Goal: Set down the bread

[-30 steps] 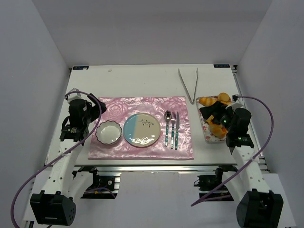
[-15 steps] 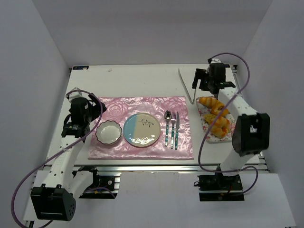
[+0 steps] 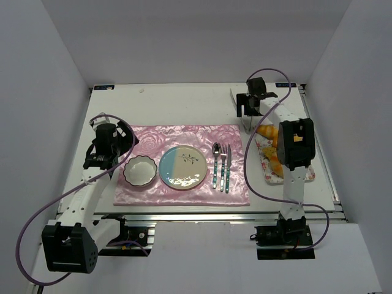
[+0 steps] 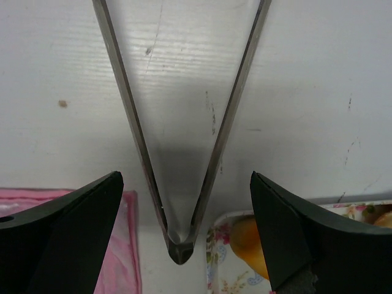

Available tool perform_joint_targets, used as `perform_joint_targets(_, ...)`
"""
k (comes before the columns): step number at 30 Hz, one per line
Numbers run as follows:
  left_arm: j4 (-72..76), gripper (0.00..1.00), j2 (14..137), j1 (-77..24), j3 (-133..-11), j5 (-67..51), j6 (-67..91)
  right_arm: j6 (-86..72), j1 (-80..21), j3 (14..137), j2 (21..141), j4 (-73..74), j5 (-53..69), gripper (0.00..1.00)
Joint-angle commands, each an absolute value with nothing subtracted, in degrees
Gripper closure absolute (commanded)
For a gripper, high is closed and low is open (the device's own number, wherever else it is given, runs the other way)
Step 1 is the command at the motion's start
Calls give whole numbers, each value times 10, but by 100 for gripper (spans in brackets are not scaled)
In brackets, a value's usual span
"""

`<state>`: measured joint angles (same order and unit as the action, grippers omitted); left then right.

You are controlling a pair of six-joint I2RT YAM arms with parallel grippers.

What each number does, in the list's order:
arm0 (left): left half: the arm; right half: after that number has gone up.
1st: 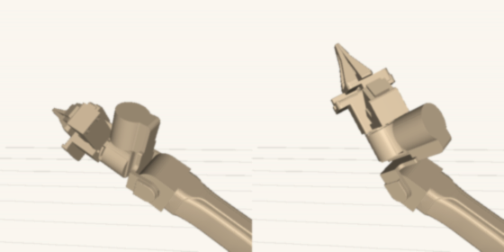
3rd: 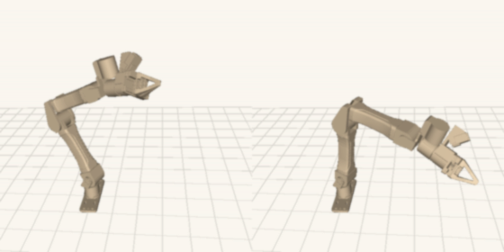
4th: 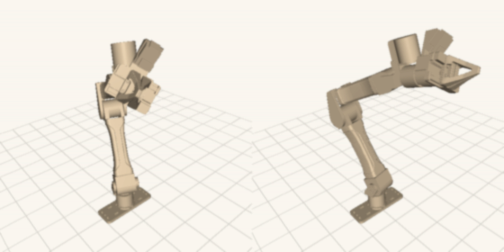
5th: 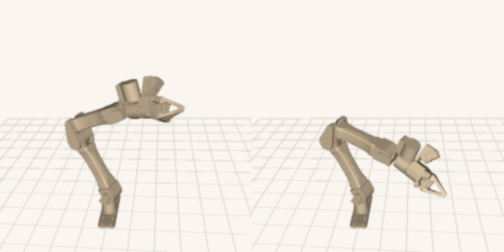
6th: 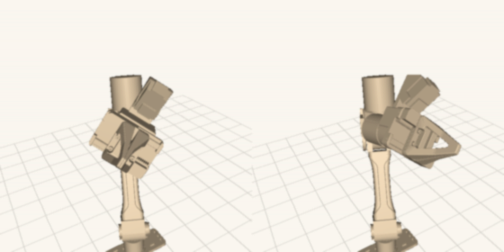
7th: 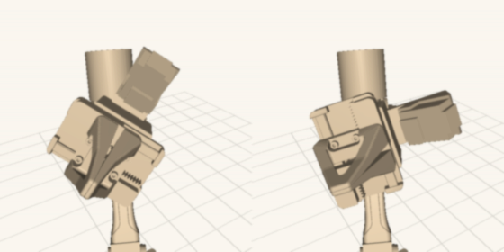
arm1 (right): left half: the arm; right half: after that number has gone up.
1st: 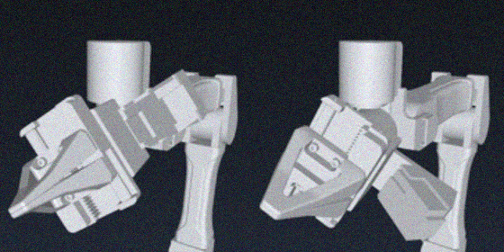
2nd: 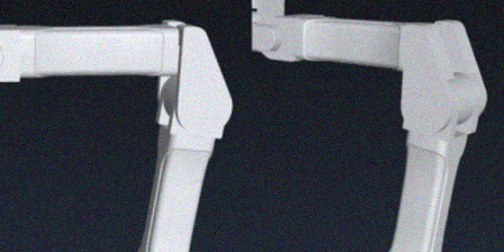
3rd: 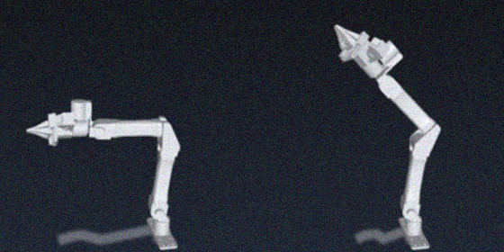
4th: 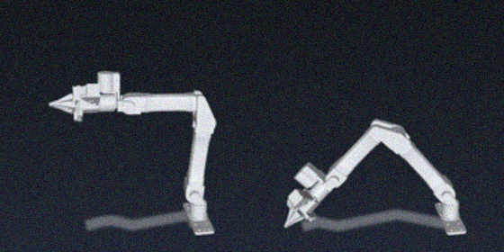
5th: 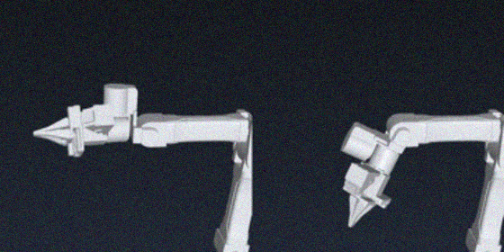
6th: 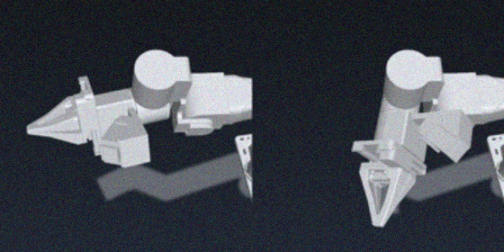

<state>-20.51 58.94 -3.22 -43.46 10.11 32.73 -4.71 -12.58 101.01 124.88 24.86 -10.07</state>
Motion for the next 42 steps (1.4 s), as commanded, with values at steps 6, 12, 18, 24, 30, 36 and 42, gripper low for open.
perform_joint_targets(6,-189,2,599,-33,-446,114,319,-80,-124,1123,1340,294,-154,11)
perform_joint_targets(12,-187,2,604,-33,-445,110,321,-88,-124,1178,1383,285,-124,11)
perform_joint_targets(18,-190,2,608,-33,-446,126,321,-118,-123,1234,1427,287,-118,11)
perform_joint_targets(24,-192,2,613,-33,-450,133,322,-149,-122,1239,1428,307,-172,22)
perform_joint_targets(30,-196,2,612,-33,-453,134,322,-150,-123,1173,1376,245,-160,52)
perform_joint_targets(36,-193,2,603,-33,-451,123,320,-120,-125,1151,1289,222,-125,65)
perform_joint_targets(42,-193,2,597,-33,-448,109,317,-78,-130,974,1105,179,-67,69)
